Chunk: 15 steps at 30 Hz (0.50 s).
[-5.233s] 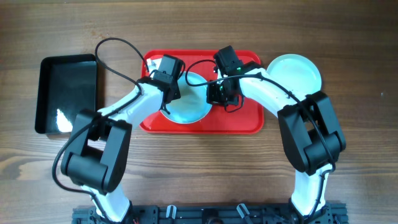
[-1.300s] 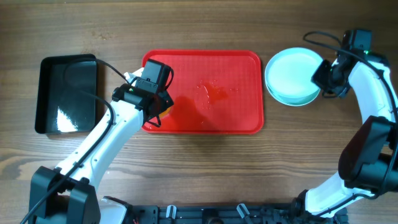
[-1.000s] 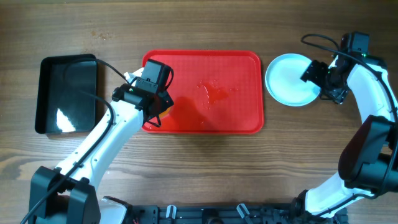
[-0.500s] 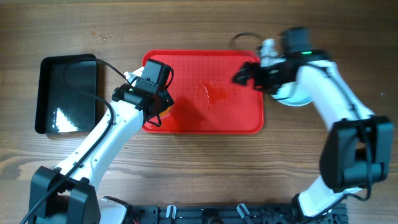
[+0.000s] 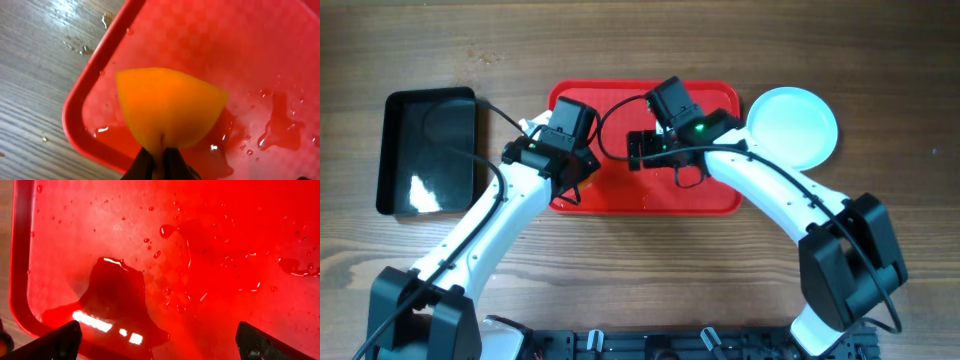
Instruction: Clean dirty plates on tray and stack at the side
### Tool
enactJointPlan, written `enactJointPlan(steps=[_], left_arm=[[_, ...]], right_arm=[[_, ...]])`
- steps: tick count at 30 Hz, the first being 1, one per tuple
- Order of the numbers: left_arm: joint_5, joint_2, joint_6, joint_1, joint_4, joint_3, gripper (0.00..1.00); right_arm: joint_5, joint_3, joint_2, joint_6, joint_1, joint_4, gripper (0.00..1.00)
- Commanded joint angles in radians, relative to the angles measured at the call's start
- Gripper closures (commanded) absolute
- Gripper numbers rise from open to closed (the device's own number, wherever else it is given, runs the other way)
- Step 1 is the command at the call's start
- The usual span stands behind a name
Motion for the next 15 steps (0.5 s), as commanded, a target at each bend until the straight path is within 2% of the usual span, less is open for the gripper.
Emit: enactJointPlan(steps=[1, 8, 15], left_arm=[[-0.068, -0.060, -0.015, 0.078, 0.013, -0.007, 0.96], [-0.098, -0.125, 0.114, 0.302, 0.078, -0.007, 0.96], [-0.192, -0.087, 0.119, 0.544, 0.121, -0.008, 0.96]], right_arm=[[0.073, -0.002, 0.003, 0.098, 0.011, 0.010, 0.00], [0.045, -0.002, 0.064, 0.190, 0.011, 0.006, 0.00], [-0.010, -0.002, 0.130, 0.179, 0.011, -0.003, 0.00]])
